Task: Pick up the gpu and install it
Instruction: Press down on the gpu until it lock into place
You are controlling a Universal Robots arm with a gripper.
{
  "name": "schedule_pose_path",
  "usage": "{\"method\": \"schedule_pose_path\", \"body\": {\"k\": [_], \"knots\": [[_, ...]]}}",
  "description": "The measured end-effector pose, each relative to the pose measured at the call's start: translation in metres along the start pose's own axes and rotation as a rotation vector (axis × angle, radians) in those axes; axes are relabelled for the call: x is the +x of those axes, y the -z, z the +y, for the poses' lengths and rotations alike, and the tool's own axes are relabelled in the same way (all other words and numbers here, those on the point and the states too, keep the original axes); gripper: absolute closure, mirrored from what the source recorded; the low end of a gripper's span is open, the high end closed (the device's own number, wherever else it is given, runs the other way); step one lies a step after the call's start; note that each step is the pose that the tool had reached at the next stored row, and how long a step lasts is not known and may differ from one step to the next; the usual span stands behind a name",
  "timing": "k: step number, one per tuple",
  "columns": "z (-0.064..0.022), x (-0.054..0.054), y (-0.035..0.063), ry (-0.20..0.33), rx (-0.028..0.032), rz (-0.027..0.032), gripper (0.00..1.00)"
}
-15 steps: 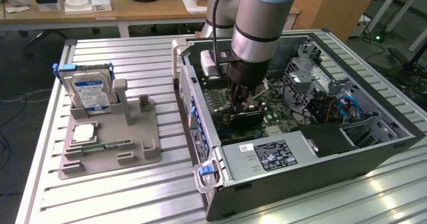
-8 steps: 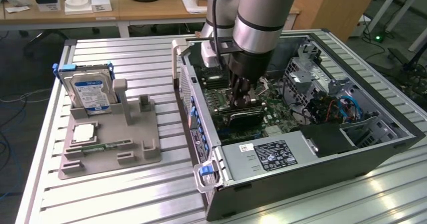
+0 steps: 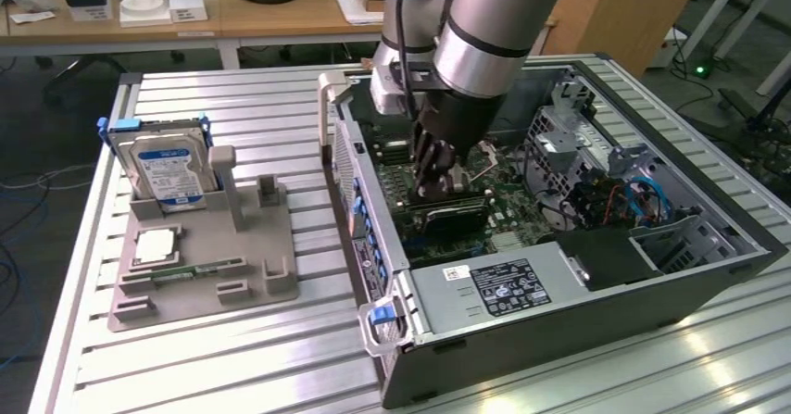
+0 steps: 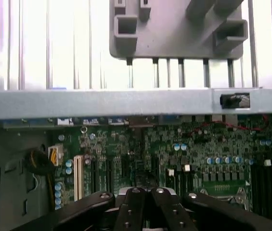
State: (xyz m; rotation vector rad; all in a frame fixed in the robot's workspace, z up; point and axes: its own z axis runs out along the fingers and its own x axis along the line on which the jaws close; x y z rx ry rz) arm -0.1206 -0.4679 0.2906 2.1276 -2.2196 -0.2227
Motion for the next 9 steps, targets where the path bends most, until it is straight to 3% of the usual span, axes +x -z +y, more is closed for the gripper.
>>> {"method": "schedule_pose_path", "body": {"k": [3, 4, 9], "knots": [[-0.0006, -0.0001, 0.0008, -0.003, -0.0532, 0.0023, 0.9], [-0.0009, 0.0, 0.0008, -0.004, -0.0666, 0.0026, 0.9], [0.0048, 0.0002, 0.0004, -0.001, -0.0676, 0.0037, 0.9]]}}
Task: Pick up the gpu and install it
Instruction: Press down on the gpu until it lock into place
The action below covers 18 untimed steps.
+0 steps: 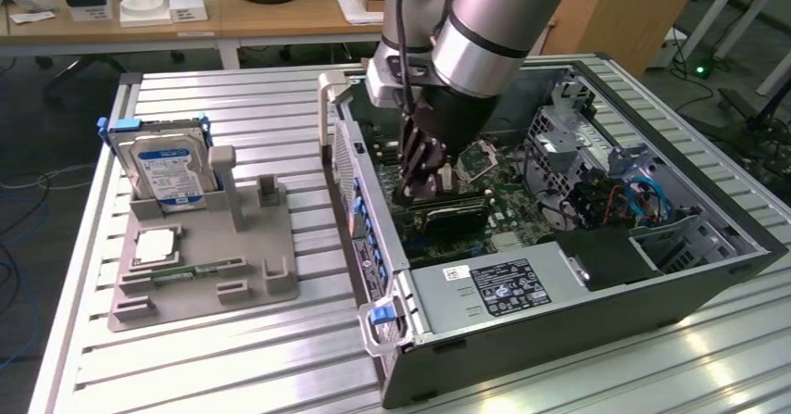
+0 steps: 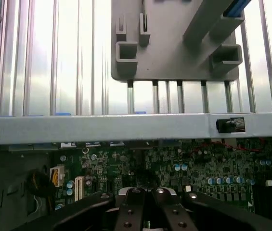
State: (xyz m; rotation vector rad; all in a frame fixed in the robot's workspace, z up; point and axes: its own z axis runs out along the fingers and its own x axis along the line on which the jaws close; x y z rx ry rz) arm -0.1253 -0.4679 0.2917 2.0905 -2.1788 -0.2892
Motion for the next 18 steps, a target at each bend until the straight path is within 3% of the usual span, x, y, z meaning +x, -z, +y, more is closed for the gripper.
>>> {"method": "schedule_pose_path", "body": {"k": [6, 7, 8, 11, 14, 18], "knots": [[0.0047, 0.0005, 0.0057, 0.003, -0.0009, 0.0006, 0.9], [0.0047, 0.0006, 0.0056, 0.004, -0.0062, 0.0008, 0.9], [0.0047, 0.0008, 0.0056, 0.004, -0.0185, 0.0016, 0.9], [0.0045, 0.0011, 0.005, 0.001, -0.0628, 0.0037, 0.9], [0.0041, 0.0015, 0.0027, 0.0, -0.0779, 0.0052, 0.9], [0.0032, 0.0018, -0.0015, 0.0, -0.0863, 0.0061, 0.9]]}}
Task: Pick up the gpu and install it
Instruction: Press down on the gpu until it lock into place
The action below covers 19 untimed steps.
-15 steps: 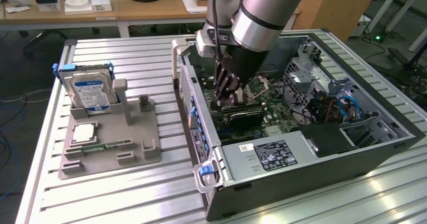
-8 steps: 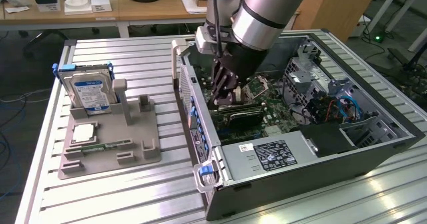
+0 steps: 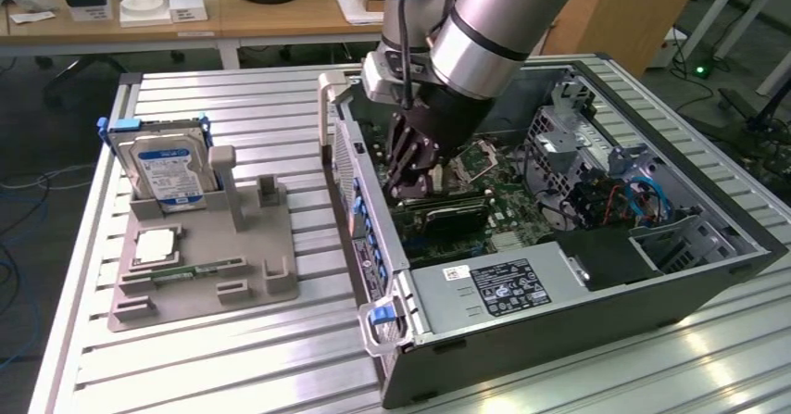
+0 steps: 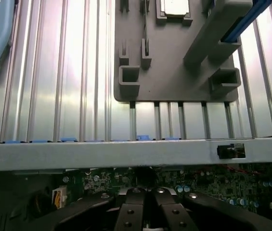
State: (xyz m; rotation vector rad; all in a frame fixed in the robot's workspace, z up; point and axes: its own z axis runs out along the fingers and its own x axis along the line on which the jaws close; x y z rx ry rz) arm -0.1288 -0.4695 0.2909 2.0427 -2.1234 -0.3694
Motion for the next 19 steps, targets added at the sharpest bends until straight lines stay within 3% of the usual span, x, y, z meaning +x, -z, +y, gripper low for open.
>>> {"method": "schedule_pose_path", "body": {"k": [2, 5, 6, 8, 17, 18, 19], "knots": [[-0.0049, -0.0028, -0.0034, 0.0, -0.0012, -0.0004, 0.9], [-0.0066, -0.006, -0.0044, 0.009, 0.0204, 0.0008, 0.9], [-0.0066, -0.0063, -0.0045, 0.013, 0.0321, 0.0016, 0.9], [-0.0067, -0.0069, -0.0047, 0.021, 0.0625, 0.0025, 0.9], [-0.0067, -0.0091, -0.005, 0.046, 0.2262, 0.0034, 0.9], [-0.0067, -0.0091, -0.0052, 0.047, 0.2374, 0.0032, 0.9], [-0.0068, -0.0091, -0.0053, 0.047, 0.2396, 0.0032, 0.9]]}}
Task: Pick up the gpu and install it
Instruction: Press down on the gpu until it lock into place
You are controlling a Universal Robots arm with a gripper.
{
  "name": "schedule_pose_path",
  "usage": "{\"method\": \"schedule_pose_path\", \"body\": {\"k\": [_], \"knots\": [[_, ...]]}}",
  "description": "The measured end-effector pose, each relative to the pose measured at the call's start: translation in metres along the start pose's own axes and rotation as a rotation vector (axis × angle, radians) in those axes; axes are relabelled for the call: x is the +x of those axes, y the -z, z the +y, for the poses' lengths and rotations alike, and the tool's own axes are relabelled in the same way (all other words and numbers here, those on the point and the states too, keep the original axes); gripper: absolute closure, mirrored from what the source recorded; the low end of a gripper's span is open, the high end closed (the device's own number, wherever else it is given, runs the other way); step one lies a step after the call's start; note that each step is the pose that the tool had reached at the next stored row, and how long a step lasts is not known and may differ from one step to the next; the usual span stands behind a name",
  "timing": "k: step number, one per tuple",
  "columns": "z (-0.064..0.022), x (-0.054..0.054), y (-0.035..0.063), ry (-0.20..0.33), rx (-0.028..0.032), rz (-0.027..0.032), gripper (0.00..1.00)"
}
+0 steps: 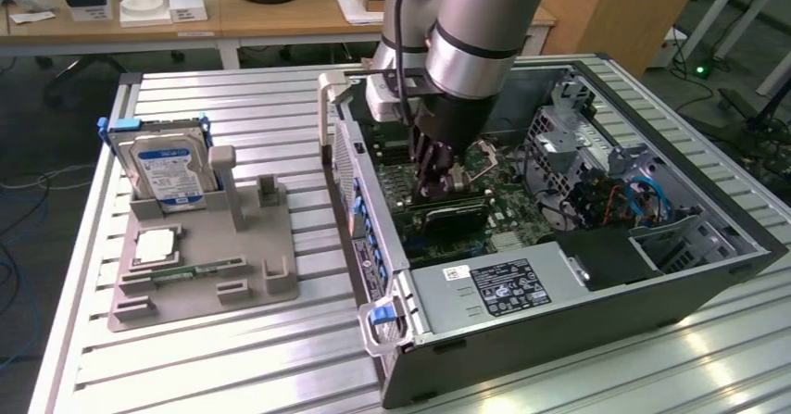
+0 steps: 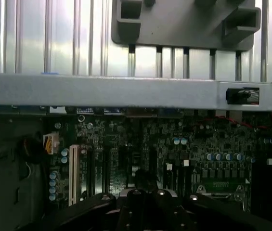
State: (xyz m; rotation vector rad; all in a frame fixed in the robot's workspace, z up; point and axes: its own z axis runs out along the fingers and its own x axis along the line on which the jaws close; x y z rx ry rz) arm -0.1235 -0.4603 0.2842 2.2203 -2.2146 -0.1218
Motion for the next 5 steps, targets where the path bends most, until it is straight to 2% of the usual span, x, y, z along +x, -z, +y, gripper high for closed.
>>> {"method": "schedule_pose_path", "body": {"k": [5], "knots": [[0.0, 0.0, 0.0001, 0.0, 0.0, 0.0, 0.9]]}}
